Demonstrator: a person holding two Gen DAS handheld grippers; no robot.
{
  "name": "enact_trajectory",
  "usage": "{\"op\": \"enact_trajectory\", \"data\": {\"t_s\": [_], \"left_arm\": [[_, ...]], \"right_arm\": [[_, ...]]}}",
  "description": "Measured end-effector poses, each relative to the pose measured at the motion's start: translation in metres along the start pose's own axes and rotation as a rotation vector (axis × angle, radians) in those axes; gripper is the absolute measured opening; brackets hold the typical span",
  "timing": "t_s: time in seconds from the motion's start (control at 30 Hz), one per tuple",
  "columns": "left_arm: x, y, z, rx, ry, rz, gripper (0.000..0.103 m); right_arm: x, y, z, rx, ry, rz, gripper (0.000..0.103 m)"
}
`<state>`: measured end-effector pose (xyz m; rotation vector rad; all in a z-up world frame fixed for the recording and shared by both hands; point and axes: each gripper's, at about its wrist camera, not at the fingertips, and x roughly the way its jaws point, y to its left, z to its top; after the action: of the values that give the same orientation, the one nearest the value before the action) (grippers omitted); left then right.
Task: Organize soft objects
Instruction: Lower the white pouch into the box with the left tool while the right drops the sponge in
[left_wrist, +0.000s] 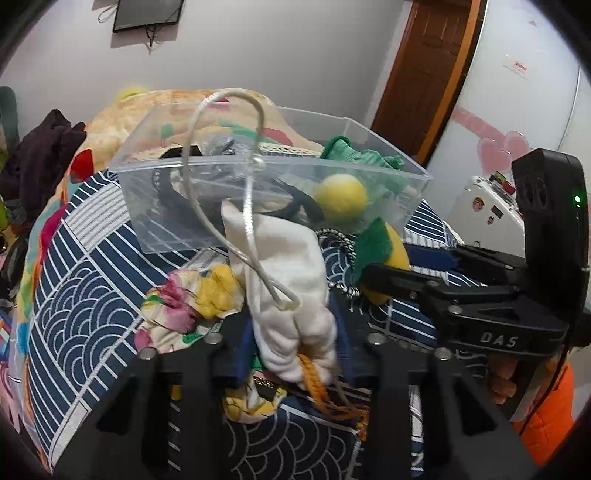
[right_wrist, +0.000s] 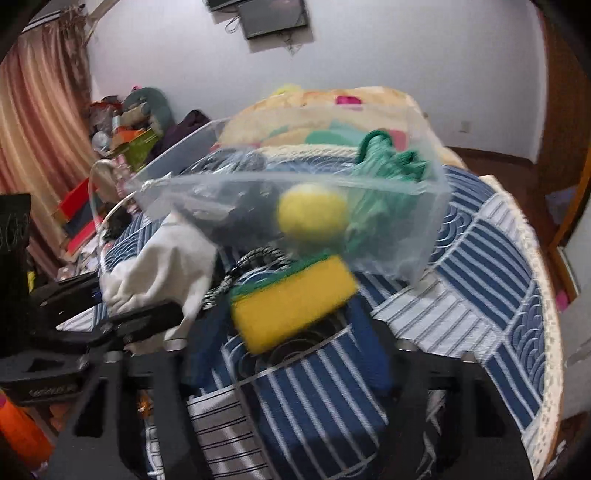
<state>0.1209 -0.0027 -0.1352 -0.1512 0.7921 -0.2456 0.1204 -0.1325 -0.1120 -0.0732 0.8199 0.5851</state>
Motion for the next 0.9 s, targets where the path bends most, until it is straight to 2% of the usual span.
{"op": "enact_trajectory", "data": {"t_s": [0.13, 0.27, 0.5, 0.7, 0.9], "left_arm": [[-0.006, 0.001, -0.002, -0.002, -0.014, 0.005, 0.028], [-0.018, 0.002, -0.003, -0.009, -0.031, 0.0, 0.025], [-0.052, 0.0, 0.007, 0.024, -0.122, 0.035, 0.025], [-0.078, 0.001, 0.034, 0.036, -0.214, 0.064, 0.025], [-0.085, 0.003, 0.067, 0.049, -0.282, 0.095, 0.025]], "right_arm": [[-0.009, 0.013, -0.004, -0.048, -0.035, -0.039, 0.049], [-0.021, 0.019, -0.006, -0.066, -0.072, -0.066, 0.048], [-0.045, 0.021, -0.004, -0.059, -0.145, -0.094, 0.048], [-0.066, 0.026, 0.009, -0.074, -0.215, -0.121, 0.048], [-0.074, 0.023, 0.031, -0.085, -0.273, -0.143, 0.048]]}}
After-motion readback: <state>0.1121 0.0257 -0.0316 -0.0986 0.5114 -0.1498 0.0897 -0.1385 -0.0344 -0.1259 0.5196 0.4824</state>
